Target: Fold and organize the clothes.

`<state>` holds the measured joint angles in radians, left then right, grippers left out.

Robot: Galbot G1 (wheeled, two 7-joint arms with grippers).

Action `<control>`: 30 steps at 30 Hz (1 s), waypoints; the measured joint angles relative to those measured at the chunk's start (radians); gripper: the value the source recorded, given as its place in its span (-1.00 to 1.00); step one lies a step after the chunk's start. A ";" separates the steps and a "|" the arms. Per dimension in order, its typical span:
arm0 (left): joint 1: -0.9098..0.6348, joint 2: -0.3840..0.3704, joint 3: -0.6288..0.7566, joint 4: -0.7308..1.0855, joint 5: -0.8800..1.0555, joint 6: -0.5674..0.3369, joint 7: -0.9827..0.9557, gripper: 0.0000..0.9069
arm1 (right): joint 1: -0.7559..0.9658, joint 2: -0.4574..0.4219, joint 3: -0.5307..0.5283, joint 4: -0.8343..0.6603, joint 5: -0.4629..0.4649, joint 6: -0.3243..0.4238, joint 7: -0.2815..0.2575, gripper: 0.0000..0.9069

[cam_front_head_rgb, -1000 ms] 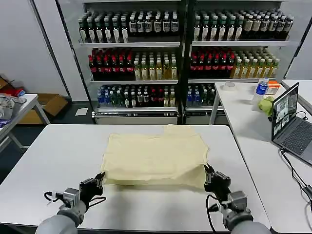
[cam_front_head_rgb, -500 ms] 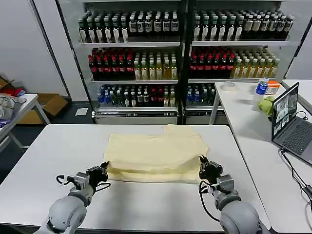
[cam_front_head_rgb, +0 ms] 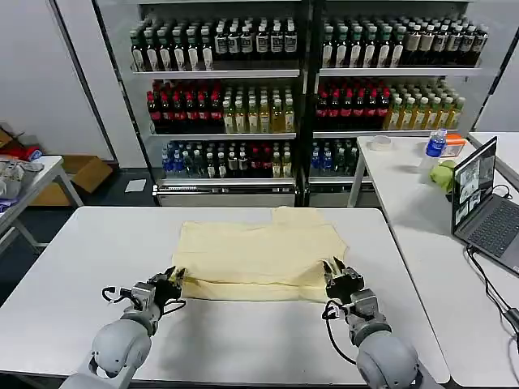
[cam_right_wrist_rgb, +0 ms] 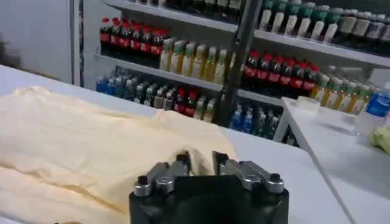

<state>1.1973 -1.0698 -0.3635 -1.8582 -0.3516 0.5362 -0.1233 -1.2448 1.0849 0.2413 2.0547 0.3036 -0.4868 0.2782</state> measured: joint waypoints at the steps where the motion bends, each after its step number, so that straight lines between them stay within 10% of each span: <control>1: 0.009 -0.002 -0.006 -0.007 0.000 0.000 -0.001 1.00 | -0.012 0.003 0.008 0.005 0.003 0.000 0.003 1.00; 24: 0.085 -0.016 -0.037 -0.006 -0.058 0.001 -0.004 1.00 | -0.169 0.075 0.147 -0.019 0.136 -0.035 0.059 1.00; 28: 0.080 -0.015 -0.031 0.008 -0.063 -0.003 -0.005 -0.91 | -0.167 0.086 0.146 -0.033 0.140 -0.036 0.060 1.00; 30: 0.080 -0.013 -0.030 0.012 -0.066 -0.006 -0.004 -0.98 | -0.165 0.089 0.143 -0.039 0.141 -0.036 0.059 0.78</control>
<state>1.2775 -1.0825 -0.3936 -1.8463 -0.4177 0.5299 -0.1273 -1.4097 1.1739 0.3845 2.0160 0.4447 -0.5231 0.3369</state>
